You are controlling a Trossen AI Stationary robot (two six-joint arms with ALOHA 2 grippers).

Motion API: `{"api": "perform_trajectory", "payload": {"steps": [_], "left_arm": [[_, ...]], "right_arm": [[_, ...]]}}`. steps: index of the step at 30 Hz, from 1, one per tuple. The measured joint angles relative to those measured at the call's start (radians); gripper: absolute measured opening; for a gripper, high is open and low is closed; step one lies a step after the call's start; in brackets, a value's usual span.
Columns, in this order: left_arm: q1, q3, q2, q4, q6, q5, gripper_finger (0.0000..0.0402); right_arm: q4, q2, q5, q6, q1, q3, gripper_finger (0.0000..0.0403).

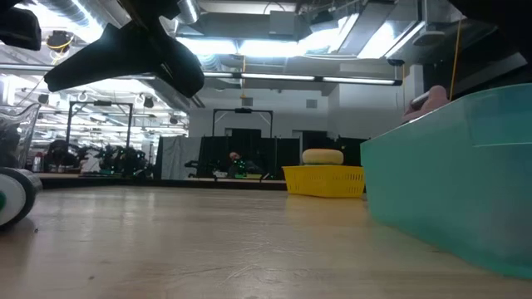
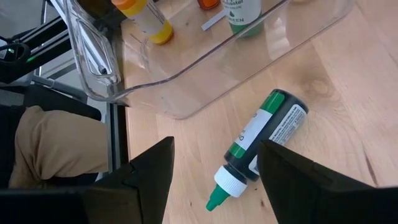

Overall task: Pick & Place Food Item
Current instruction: Put the top green food coloring bottle into the transparent bin, then put the green food coloring bottle into the transparent bin

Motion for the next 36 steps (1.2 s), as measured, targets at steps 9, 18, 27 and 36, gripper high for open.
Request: {"api": "perform_trajectory", "payload": {"steps": [9,18,27,36], "left_arm": [[0.0,-0.001,-0.005,-0.002,0.0,0.002,0.02],[0.0,0.059,-0.021,-0.014,-0.008,0.003,0.0211],[-0.019,0.178,-0.021,-0.029,0.0,-0.005,0.0207],[-0.031,0.447,-0.053,-0.022,0.073,-0.174,0.0199]], "right_arm": [[0.0,0.0,0.0,0.0,0.0,0.0,0.0227],[0.002,0.0,-0.001,-0.001,0.0,0.0,0.0227],[0.075,-0.001,0.045,-0.104,0.009,0.0,0.0226],[0.106,-0.092,0.054,-0.275,0.023,-0.001,0.0226]]}}
